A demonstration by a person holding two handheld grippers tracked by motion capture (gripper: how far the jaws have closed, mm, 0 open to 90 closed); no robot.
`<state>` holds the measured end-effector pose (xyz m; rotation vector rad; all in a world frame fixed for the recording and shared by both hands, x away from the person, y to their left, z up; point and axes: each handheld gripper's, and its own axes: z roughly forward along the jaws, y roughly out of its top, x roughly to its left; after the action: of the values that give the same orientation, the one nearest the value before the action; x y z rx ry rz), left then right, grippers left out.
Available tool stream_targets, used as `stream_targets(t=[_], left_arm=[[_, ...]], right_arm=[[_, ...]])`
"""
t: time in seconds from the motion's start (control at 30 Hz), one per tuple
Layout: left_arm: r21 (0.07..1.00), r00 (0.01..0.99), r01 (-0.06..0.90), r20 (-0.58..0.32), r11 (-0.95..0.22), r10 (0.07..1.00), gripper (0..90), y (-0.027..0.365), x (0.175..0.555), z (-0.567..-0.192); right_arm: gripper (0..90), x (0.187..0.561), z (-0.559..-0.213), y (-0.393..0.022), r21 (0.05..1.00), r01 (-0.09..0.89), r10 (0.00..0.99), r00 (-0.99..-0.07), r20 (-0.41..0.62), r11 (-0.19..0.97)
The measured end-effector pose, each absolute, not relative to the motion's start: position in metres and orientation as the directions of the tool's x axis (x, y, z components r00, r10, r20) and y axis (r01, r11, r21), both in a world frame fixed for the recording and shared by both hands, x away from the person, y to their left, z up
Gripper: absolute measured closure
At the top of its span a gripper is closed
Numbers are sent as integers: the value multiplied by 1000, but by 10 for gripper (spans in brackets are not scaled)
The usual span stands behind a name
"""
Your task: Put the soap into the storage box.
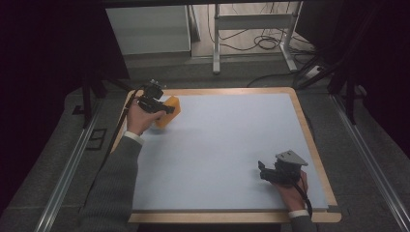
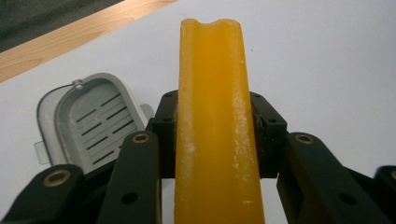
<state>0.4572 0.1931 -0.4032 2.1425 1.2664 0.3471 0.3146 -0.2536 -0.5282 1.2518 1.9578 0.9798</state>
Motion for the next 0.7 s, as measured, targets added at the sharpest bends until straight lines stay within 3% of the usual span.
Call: stream_targets(t=[0.7], left_arm=[[617,442,730,-97,-295,892,614,218,470,-411]], right_arm=[[58,315,-528,-253,834,475,924,-368,-101,280]])
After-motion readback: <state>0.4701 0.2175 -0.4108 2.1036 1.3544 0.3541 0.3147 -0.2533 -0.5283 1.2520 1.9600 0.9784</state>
